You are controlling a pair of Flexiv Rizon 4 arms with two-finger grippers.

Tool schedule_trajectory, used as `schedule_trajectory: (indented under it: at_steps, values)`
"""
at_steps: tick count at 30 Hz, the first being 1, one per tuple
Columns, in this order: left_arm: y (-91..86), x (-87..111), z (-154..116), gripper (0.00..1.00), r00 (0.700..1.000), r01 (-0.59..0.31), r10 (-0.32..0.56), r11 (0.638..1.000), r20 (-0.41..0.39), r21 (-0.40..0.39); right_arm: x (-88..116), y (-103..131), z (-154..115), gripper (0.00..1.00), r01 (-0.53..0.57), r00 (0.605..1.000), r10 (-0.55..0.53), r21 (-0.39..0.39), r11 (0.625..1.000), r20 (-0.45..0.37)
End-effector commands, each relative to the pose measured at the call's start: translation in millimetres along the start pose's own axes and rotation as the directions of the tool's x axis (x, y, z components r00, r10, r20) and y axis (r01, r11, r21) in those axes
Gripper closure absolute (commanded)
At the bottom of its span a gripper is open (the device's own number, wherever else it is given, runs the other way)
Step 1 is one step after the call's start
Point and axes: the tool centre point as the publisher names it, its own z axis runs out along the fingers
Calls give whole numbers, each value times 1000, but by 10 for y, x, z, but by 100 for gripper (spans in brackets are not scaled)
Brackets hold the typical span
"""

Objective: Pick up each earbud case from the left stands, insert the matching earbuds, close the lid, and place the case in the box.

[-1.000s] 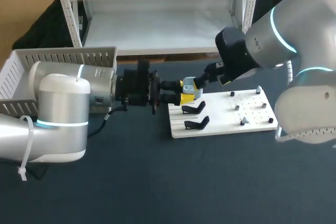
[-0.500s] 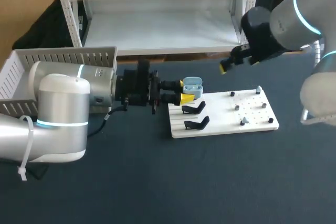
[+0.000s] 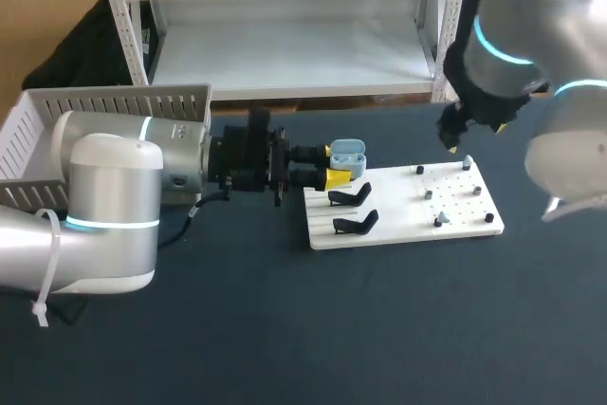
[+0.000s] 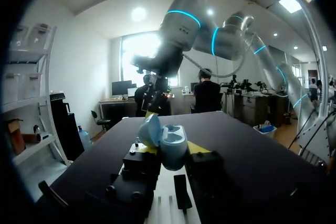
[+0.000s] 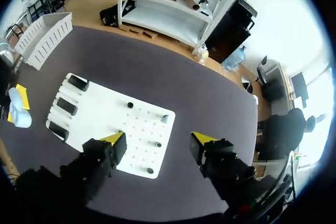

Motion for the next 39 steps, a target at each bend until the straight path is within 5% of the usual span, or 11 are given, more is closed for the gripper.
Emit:
schedule_trajectory:
  at_steps: [1,9,11,13,19,28,39]
  values:
    - [-16,8,1,100,1000,-2,2,1000,3,-6,-72,44,198,54,3,999,0,63,998,-48]
    - [-16,8,1,100,1000,-2,2,1000,3,-6,-18,-26,470,54,-2,990,11,65,998,-138]
    - [-16,8,1,100,1000,-2,2,1000,3,-6,-4,-22,500,51,-16,988,23,50,999,-153]
    - [-16,8,1,100,1000,-2,2,1000,3,-6,11,-9,526,35,-26,985,32,34,999,-167]
    - [-16,8,1,100,1000,-2,2,1000,3,-6,36,-19,637,31,-42,980,48,33,999,-193]
    - [-16,8,1,100,1000,-2,2,1000,3,-6,40,-35,798,54,-59,975,70,58,997,-209]
    - [-16,8,1,100,1000,-2,2,1000,3,-6,42,-81,887,54,-80,975,94,77,994,-201]
